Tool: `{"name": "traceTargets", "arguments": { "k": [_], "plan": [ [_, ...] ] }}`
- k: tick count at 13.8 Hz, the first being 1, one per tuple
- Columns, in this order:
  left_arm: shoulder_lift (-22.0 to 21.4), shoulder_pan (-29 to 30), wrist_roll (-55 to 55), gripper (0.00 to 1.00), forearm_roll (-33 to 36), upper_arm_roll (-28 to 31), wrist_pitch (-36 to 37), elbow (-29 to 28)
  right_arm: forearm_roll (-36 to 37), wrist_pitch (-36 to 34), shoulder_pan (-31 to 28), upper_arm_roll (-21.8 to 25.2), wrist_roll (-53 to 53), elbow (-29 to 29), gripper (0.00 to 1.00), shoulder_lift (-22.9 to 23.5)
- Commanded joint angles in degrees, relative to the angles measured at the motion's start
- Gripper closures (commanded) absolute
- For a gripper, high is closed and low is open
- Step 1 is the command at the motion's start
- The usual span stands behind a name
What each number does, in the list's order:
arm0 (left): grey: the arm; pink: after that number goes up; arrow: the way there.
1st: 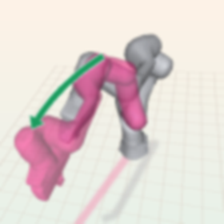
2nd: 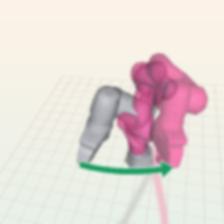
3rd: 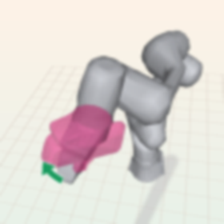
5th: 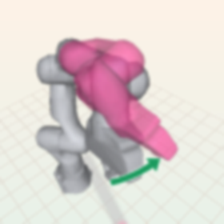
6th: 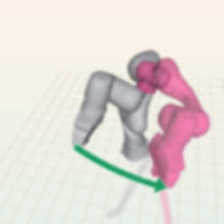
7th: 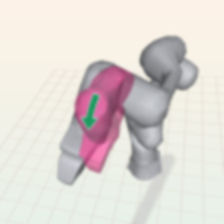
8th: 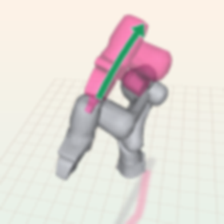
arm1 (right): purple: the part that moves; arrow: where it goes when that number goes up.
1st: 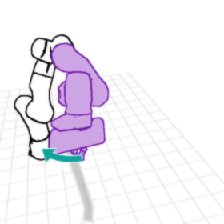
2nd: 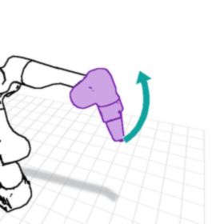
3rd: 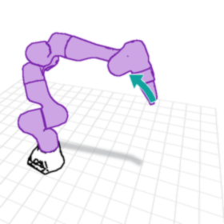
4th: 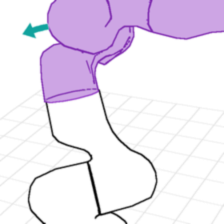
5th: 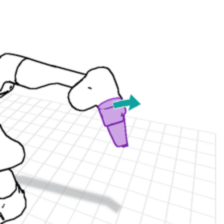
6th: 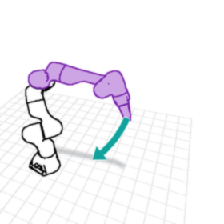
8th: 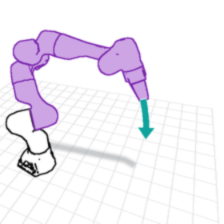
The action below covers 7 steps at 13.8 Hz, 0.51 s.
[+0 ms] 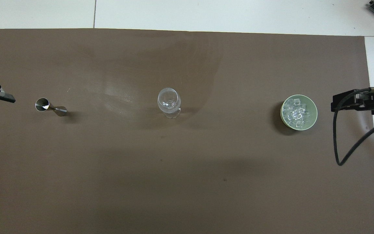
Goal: Pour wine and add ice with both arms
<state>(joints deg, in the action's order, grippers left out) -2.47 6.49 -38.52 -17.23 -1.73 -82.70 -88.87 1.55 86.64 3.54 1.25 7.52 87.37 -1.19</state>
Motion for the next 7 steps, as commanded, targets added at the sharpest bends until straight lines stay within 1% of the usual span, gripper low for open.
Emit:
{"name": "traceTargets", "arguments": {
  "k": [1, 4, 7],
  "plan": [
    [-1.83, 0.8, -1.82, 0.0, -1.05, -0.11, -0.09, -2.19, -0.32, 0.29, -0.11, -0.11, -0.67, 1.4, 0.0, -1.18],
    [-2.71, 2.12, -7.6, 0.0, -4.21, -0.11, -0.17, -3.85, -0.32, 0.29, -0.11, -0.11, -0.67, 1.4, 0.0, -1.18],
    [-2.89, 2.12, -8.85, 0.0, -4.39, -0.11, -0.35, -4.12, -0.31, 0.29, -0.11, -0.11, -0.67, 1.4, 0.0, -1.18]
  ]
}}
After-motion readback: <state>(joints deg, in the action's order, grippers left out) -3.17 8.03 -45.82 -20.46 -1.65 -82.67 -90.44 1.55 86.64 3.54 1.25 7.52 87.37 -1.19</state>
